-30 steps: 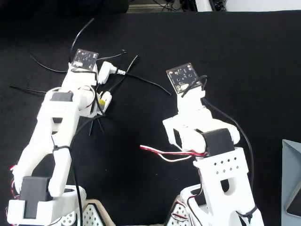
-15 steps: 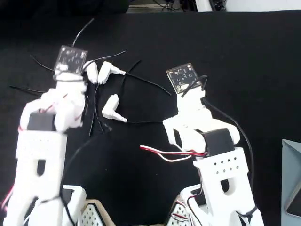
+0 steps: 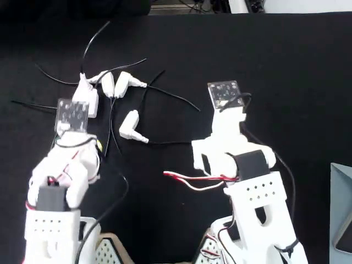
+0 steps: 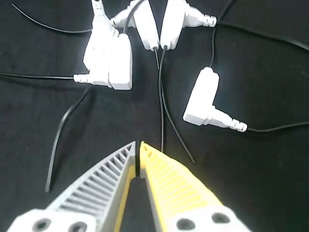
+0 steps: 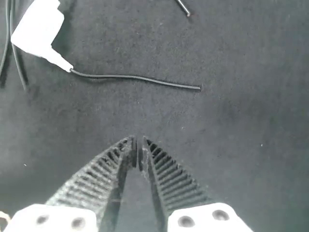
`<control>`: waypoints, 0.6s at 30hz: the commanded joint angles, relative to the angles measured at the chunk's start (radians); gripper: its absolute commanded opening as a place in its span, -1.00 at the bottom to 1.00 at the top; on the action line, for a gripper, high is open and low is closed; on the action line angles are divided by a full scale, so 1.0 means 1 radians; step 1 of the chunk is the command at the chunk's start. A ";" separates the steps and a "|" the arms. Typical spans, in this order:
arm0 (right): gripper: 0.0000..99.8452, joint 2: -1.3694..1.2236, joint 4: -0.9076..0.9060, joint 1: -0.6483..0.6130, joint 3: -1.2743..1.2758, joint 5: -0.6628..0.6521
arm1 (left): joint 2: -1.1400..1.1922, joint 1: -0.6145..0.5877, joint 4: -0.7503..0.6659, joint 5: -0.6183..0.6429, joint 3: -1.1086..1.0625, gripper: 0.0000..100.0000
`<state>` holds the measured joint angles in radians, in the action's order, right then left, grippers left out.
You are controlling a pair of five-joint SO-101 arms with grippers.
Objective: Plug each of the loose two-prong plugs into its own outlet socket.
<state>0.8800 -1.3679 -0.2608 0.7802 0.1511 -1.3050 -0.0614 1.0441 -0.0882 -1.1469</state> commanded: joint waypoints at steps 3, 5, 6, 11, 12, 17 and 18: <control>-0.98 0.030 0.020 0.012 0.012 0.028 | -0.252 -0.002 -0.052 0.052 -0.180 -0.94; -0.98 0.082 0.020 0.012 0.031 0.037 | -0.308 -0.004 -0.052 0.060 -0.219 -0.94; -0.98 0.125 0.020 0.012 0.045 0.055 | -0.333 -0.001 -0.052 0.060 -0.239 -0.94; -0.98 0.358 0.118 0.046 0.196 0.077 | -0.428 -0.002 -0.052 0.060 -0.305 -0.94; -0.98 0.390 0.158 0.058 0.239 0.075 | -0.440 -0.005 -0.052 0.060 -0.312 -0.94; -0.98 0.473 0.282 0.078 0.421 0.025 | -0.500 -0.007 -0.052 0.060 -0.357 -0.94; -0.98 0.486 0.298 0.078 0.446 0.025 | -0.511 -0.007 -0.054 0.060 -0.366 -0.94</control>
<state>1.3265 -1.1301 -0.1979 1.1776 0.1895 -1.7776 -0.0614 1.0165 -0.0361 -1.4998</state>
